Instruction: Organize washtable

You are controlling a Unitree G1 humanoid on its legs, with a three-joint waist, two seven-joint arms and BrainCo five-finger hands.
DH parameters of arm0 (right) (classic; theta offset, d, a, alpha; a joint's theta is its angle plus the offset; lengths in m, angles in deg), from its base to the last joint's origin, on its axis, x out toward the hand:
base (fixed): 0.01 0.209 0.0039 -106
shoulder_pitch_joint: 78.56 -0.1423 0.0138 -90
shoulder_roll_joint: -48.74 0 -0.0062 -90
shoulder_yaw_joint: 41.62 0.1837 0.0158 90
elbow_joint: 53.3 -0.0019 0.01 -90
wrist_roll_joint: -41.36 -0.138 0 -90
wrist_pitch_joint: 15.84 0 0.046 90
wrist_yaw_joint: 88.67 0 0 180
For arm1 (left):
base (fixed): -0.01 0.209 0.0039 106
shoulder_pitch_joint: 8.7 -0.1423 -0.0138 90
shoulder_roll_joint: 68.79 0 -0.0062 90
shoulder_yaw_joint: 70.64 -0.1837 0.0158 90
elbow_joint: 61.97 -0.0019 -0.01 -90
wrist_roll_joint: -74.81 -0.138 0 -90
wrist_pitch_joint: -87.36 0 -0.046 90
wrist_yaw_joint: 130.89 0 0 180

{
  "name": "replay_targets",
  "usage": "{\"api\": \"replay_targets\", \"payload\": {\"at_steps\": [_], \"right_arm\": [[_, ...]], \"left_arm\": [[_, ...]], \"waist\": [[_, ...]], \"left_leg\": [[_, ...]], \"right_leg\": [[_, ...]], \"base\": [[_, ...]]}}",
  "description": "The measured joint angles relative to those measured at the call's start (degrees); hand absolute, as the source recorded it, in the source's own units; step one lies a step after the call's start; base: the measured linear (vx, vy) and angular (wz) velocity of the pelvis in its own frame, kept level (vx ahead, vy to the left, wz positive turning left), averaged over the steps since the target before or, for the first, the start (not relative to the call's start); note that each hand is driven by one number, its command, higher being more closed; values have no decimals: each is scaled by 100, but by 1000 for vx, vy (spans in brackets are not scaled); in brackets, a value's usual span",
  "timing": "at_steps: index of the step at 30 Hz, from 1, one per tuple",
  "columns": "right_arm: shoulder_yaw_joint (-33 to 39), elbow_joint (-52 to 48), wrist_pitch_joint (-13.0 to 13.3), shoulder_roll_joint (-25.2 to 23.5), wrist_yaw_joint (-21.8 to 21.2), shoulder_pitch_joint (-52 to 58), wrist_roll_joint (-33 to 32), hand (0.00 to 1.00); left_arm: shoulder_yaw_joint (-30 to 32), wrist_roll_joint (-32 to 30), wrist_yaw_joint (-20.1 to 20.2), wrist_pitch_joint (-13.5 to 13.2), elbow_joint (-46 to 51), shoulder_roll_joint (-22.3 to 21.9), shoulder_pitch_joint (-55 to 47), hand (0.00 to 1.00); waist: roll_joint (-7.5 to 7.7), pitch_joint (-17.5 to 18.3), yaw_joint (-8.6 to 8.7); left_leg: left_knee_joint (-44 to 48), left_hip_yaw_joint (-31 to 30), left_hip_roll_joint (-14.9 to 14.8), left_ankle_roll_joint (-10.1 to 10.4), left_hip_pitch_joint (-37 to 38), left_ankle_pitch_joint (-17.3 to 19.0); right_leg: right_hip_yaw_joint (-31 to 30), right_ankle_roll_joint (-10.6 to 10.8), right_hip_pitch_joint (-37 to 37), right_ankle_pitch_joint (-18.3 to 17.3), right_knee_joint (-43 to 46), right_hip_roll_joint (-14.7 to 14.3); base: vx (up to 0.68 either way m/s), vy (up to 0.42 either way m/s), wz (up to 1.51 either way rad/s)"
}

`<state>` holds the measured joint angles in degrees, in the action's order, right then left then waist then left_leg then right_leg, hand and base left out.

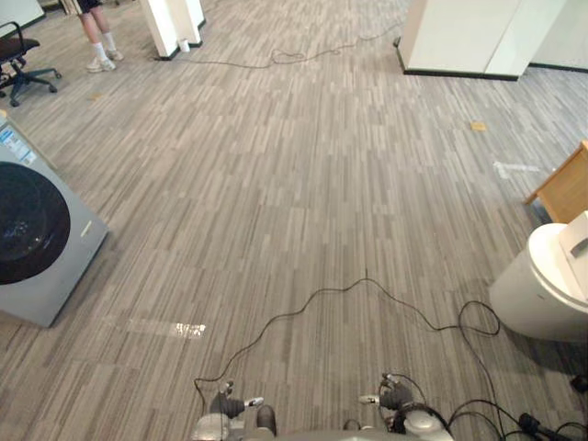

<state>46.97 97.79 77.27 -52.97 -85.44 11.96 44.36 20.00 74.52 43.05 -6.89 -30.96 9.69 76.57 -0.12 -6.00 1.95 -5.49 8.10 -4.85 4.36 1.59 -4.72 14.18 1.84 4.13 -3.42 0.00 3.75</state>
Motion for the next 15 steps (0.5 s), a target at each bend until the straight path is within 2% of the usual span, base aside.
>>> {"api": "replay_targets", "payload": {"at_steps": [2,3,6,7,8,9,10,12,13,14,15], "right_arm": [[120,52,0,2,-66,-9,-90,0],[144,55,-6,6,-75,-10,-89,0],[367,53,-58,-16,-85,-11,-80,0],[383,52,-85,-38,-84,-14,-68,0],[384,51,-86,-45,-85,-16,-65,0],[384,49,-86,-48,-88,-2,-63,0],[387,47,-98,-37,-91,4,-57,0],[395,-40,-100,-35,-91,-34,-57,0],[430,-147,-99,-24,-101,-72,-54,0],[470,-137,-82,-67,-96,-88,-43,0],[465,-126,-79,-81,-99,-95,-23,0]], "left_arm": [[2,49,74,1,-2,0,6,0],[5,90,104,1,1,0,17,0],[42,197,107,-4,21,-5,67,0],[145,200,105,-5,26,-27,66,0],[166,202,105,-5,32,-32,66,0],[160,204,105,-7,44,-34,70,0],[152,203,101,-2,40,-52,87,0],[150,200,95,-1,44,-43,102,0],[165,200,90,3,54,-29,151,0],[153,194,73,13,46,4,196,0],[153,193,72,17,41,23,198,0]], "waist": [[-17,-11,-20],[-5,-17,-47],[3,-58,-166],[69,-95,-191],[70,-91,-204],[74,-89,-234],[54,-96,-254],[104,-135,-258],[83,-242,-251],[107,-275,-199],[119,-279,-198]], "left_leg": [[10,7,11,-36,-24,59],[240,12,24,-57,-132,210],[1126,24,67,-153,-383,857],[1484,27,118,-172,-463,1153],[1652,27,153,-191,-513,1295],[1899,-3,192,-235,-540,1548],[2023,3,226,-278,-554,1673],[2120,-37,296,-343,-458,1834],[2154,-117,281,-436,-262,1938],[2153,-196,161,-446,-132,2071],[2139,-233,80,-402,-80,2121]], "right_leg": [[-56,0,-66,-4,31,6],[-64,30,-114,-65,118,46],[-91,139,-299,-574,859,267],[-110,225,-384,-866,1283,432],[-116,282,-442,-1000,1463,503],[-111,428,-466,-1200,1873,650],[-160,513,-674,-1253,2365,733],[-273,641,-1209,-1143,3637,957],[-341,634,-1558,-1096,4512,1048],[-235,383,-1741,-1403,4474,951],[-136,270,-1861,-1481,4376,863]], "base": [[84,11,-15],[82,26,-7],[77,52,2],[74,85,7],[87,98,7],[149,71,2],[174,84,2],[246,123,12],[352,99,28],[316,32,24],[319,-19,19]]}}
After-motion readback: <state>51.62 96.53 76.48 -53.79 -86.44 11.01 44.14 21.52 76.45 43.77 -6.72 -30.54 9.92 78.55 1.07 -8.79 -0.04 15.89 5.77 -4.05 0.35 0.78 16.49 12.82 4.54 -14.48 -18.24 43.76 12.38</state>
